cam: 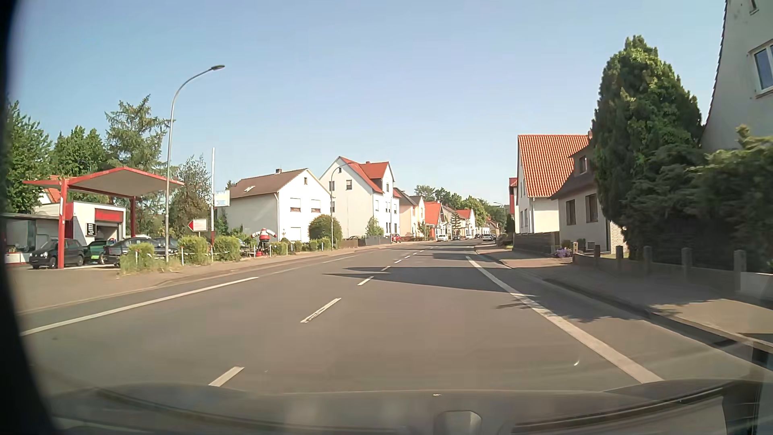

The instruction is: Follow the waypoints while adhering to traffic rules and regulations

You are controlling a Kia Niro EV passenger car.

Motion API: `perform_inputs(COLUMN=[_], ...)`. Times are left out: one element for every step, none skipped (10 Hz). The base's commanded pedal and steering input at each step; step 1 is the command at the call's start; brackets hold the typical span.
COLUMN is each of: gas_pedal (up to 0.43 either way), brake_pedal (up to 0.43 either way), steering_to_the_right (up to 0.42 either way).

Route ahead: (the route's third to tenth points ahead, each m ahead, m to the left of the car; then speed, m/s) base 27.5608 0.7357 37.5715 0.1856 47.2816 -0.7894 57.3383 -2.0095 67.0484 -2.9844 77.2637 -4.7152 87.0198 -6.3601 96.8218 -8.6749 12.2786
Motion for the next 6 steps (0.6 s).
perform_inputs(gas_pedal=[0.177, 0.177, 0.177, 0.197, 0.197, 0.197], brake_pedal=[0.006, 0.006, 0.006, 0.006, 0.006, 0.006], steering_to_the_right=[0.009, 0.009, 0.009, 0.009, 0.009, 0.009])
